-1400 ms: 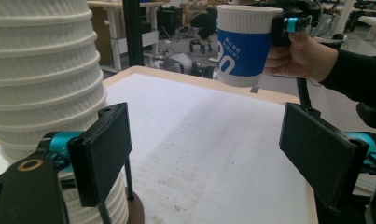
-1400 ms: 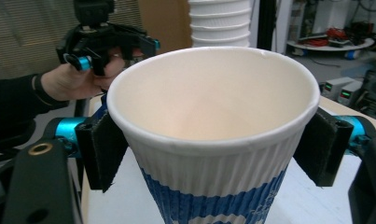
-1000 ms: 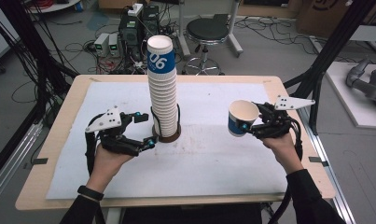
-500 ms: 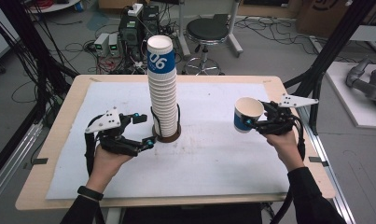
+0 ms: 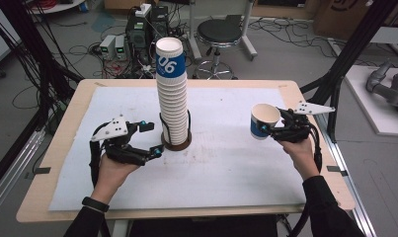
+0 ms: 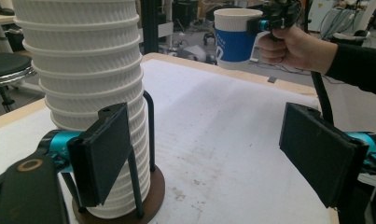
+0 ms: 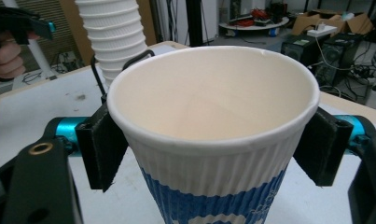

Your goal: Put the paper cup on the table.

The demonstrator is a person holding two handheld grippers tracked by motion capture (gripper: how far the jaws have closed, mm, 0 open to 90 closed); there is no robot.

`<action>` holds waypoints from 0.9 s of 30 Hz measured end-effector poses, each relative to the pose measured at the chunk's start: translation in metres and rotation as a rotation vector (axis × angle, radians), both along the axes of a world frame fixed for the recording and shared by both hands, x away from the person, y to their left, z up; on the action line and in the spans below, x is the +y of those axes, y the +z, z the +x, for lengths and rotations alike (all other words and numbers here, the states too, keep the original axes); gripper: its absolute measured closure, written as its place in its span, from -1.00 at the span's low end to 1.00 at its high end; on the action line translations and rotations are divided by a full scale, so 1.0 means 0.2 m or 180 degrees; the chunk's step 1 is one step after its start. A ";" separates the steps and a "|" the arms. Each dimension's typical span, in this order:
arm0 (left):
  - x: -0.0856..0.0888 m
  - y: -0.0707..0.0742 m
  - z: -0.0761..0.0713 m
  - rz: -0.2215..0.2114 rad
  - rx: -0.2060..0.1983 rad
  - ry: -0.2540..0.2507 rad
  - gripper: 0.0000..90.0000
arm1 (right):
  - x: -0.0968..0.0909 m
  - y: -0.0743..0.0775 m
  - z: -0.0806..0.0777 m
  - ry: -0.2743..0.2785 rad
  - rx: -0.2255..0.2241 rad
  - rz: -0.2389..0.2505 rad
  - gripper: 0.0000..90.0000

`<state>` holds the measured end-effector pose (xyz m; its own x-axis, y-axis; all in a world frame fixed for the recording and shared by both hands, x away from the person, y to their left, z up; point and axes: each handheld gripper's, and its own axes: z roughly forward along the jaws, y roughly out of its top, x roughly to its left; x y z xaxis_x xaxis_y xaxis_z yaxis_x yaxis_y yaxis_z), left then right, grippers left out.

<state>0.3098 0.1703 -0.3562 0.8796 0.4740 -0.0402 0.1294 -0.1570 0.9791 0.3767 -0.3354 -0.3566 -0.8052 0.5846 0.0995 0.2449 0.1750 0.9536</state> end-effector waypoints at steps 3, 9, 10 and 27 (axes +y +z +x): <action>0.00 -0.01 0.00 0.0048 0.0003 0.0010 -0.63 | -0.01 -0.02 0.01 -0.0043 0.0034 -0.0012 -0.53; -0.01 -0.02 0.01 0.0059 0.0012 0.0008 -0.63 | -0.03 -0.07 0.04 -0.0176 0.0067 -0.0044 -0.53; -0.01 -0.02 0.01 0.0065 0.0010 0.0007 -0.63 | -0.03 -0.08 0.04 -0.0197 0.0063 -0.0045 -0.53; -0.03 -0.04 0.01 0.0044 0.0001 -0.0045 -0.63 | -0.01 -0.22 0.15 -0.0486 0.0199 -0.0012 -0.53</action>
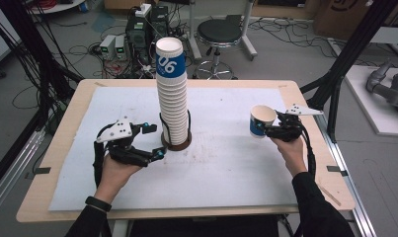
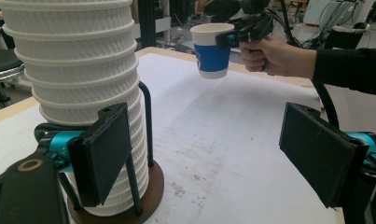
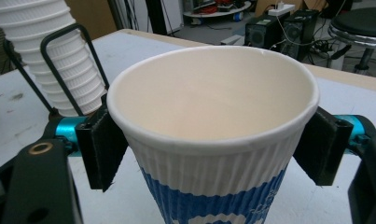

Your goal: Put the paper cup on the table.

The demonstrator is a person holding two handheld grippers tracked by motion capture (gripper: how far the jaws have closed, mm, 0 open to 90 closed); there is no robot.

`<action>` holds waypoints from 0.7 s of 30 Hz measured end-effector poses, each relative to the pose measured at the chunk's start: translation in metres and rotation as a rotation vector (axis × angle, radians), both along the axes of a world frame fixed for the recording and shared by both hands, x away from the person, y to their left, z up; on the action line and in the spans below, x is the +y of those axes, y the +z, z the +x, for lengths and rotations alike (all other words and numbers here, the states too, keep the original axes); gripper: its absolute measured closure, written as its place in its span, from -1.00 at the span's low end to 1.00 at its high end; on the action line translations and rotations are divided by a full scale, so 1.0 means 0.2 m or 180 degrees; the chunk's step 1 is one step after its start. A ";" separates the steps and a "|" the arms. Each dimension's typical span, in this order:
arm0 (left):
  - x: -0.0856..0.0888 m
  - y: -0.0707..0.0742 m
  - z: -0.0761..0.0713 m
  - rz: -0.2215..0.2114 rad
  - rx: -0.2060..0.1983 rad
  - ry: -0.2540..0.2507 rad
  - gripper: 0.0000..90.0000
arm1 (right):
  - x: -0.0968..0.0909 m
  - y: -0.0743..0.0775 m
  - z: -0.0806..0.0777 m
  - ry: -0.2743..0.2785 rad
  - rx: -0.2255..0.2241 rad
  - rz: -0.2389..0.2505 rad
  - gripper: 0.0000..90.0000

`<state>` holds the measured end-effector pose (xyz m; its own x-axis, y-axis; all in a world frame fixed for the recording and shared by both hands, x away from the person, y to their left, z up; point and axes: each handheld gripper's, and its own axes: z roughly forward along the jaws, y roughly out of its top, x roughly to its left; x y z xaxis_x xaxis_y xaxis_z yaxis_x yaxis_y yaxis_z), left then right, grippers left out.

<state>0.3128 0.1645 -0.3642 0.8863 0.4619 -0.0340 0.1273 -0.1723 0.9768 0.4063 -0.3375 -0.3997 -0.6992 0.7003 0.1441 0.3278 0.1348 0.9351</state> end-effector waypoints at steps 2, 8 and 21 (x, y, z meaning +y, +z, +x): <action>0.00 0.00 0.00 0.0002 0.0001 -0.0006 -0.63 | 0.00 -0.01 0.01 -0.0021 0.0012 0.0024 -0.53; -0.01 0.00 0.00 0.0011 -0.0004 -0.0027 -0.63 | 0.02 -0.05 0.05 -0.0093 0.0055 0.0021 -0.53; -0.01 0.00 0.00 -0.0001 -0.0012 -0.0038 -0.63 | 0.02 -0.14 0.11 -0.0284 0.0076 0.0147 -0.53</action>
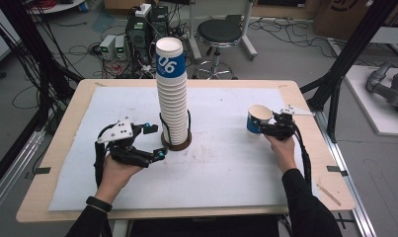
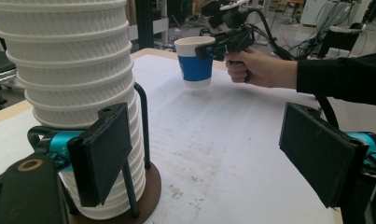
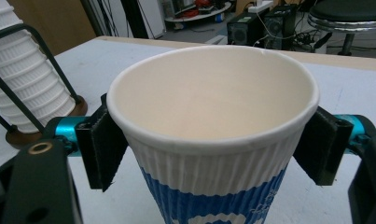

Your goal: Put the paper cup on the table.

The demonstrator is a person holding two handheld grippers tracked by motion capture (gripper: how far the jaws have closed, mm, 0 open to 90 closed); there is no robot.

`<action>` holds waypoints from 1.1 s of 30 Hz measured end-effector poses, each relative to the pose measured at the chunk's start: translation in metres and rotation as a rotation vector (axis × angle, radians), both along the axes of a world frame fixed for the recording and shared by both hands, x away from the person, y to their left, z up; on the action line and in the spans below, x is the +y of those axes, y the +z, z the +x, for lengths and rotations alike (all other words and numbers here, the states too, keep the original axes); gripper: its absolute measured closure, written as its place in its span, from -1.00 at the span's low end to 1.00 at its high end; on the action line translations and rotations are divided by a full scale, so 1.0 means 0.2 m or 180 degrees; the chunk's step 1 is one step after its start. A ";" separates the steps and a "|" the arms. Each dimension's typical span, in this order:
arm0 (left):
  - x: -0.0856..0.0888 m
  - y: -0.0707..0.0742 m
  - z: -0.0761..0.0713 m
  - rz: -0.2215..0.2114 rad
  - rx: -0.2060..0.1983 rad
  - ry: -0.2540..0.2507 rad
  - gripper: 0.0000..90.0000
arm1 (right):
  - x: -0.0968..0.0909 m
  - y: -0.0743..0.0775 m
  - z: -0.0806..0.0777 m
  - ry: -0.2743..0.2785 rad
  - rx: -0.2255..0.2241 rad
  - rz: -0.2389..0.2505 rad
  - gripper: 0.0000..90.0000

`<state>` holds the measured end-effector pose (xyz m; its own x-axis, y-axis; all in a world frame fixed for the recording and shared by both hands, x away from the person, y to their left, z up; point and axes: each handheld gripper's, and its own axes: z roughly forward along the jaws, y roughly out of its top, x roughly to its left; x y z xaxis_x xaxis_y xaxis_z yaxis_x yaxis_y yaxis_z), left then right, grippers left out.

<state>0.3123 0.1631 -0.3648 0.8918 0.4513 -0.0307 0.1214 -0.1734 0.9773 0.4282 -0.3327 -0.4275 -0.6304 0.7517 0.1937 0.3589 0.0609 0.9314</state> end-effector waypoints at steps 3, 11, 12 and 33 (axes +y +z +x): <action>0.00 0.00 0.00 -0.0007 0.0002 0.0007 -0.63 | 0.01 -0.01 0.01 -0.0031 0.0005 -0.0028 -0.53; 0.00 0.00 0.00 0.0010 0.0005 -0.0003 -0.63 | 0.01 -0.04 0.02 -0.0062 0.0038 -0.0149 -0.53; 0.00 0.00 0.00 0.0005 0.0001 -0.0008 -0.63 | 0.01 -0.04 0.02 -0.0060 0.0053 -0.0165 -0.53; -0.03 0.00 0.01 -0.0005 0.0021 -0.0064 -0.63 | 0.05 -0.04 -0.02 -0.0126 0.0108 -0.0455 -0.61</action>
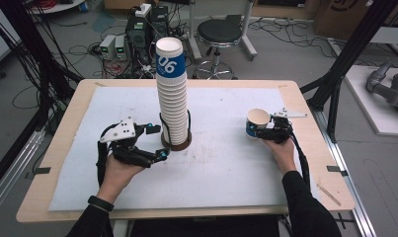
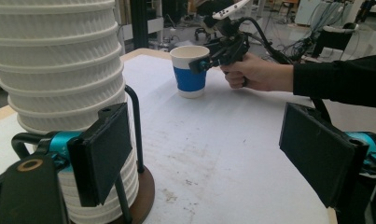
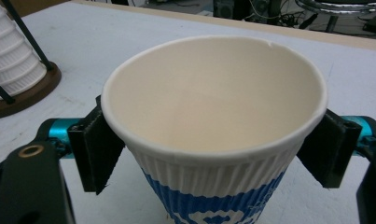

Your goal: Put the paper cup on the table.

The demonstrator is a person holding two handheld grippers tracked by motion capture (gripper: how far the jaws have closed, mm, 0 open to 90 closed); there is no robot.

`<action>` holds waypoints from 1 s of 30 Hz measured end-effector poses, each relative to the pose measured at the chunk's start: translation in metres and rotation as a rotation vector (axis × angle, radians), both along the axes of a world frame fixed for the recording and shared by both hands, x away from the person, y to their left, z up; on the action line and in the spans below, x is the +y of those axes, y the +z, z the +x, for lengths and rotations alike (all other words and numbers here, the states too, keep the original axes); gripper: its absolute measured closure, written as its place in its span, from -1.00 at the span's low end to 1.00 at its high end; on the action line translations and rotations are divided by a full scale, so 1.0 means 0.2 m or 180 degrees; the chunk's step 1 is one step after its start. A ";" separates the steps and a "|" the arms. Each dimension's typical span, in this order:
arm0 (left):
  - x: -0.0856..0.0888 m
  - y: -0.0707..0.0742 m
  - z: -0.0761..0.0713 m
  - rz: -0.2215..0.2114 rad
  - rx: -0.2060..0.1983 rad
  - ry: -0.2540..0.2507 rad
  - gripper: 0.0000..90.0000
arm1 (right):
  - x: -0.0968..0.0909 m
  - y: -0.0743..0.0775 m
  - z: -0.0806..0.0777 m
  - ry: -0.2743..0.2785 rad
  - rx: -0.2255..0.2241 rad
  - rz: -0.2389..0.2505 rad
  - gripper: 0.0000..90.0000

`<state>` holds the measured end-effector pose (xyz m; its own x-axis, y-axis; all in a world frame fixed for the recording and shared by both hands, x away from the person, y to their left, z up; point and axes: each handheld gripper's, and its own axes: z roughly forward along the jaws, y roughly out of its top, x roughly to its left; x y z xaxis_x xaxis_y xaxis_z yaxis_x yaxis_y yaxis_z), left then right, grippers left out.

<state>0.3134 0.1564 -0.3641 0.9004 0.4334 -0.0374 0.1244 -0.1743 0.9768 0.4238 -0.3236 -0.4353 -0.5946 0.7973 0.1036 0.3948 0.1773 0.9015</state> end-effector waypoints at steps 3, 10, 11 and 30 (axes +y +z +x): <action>0.00 0.00 0.00 0.0007 0.0005 -0.0028 -0.63 | 0.01 -0.01 0.00 -0.0013 0.0064 -0.0076 -0.61; -0.01 0.00 0.01 0.0017 0.0005 -0.0056 -0.63 | 0.03 -0.02 -0.01 -0.0052 0.0181 -0.0183 -0.70; -0.01 0.00 0.01 0.0010 0.0005 -0.0060 -0.63 | 0.03 -0.02 -0.01 -0.0058 0.0210 -0.0183 -0.70; -0.02 0.00 0.01 0.0052 0.0013 -0.0090 -0.63 | 0.01 0.00 -0.07 -0.0157 0.0251 -0.0328 -0.71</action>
<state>0.3152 0.1534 -0.3648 0.9122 0.4084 -0.0340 0.1231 -0.1939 0.9733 0.4103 -0.3207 -0.4348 -0.5476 0.8342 0.0645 0.4741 0.2459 0.8454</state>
